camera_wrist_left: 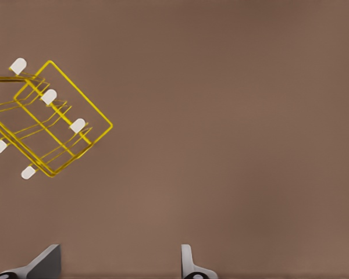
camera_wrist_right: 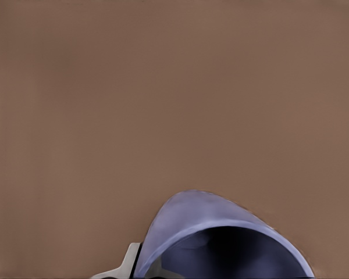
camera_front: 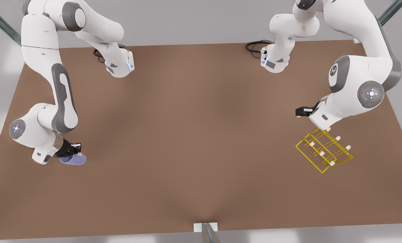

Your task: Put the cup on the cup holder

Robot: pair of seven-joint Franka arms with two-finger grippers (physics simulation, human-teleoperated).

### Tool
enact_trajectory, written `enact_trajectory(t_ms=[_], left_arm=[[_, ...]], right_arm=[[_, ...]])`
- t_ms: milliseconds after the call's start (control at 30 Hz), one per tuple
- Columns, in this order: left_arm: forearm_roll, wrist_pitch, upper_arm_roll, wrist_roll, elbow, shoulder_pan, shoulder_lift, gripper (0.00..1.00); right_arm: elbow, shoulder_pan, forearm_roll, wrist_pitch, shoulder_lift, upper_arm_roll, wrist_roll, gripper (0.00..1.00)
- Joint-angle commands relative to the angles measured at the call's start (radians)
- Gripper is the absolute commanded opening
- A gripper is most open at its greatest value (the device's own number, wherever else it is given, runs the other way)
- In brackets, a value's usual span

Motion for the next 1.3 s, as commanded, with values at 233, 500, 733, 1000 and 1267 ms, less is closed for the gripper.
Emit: enact_trajectory(t_ms=[233, 500, 733, 1000, 1267], left_arm=[[-0.001, -0.031, -0.003, -0.002, 0.010, -0.002, -0.008, 1.00], [-0.048, -0.035, -0.047, 0.003, 0.019, -0.007, 0.008, 1.00], [-0.047, -0.081, -0.052, -0.015, 0.028, -0.003, 0.048, 1.00], [-0.043, -0.052, -0.064, -0.201, 0.031, -0.016, 0.084, 1.00], [-0.040, 0.060, -0.152, -0.650, -0.042, -0.056, 0.074, 1.00]], right_arm=[[0.318, 0.212, 0.340, -0.101, 0.222, 0.337, 1.239, 0.21], [1.043, 0.651, 0.336, 0.302, 0.796, 0.364, 2.057, 0.21], [1.137, 0.773, 0.336, 0.498, 0.960, 0.424, 2.143, 0.21], [1.135, 0.772, 0.288, 0.408, 0.988, 0.424, 2.151, 1.00], [0.786, 0.588, 0.208, 0.310, 0.788, 0.476, 2.003, 1.00]])
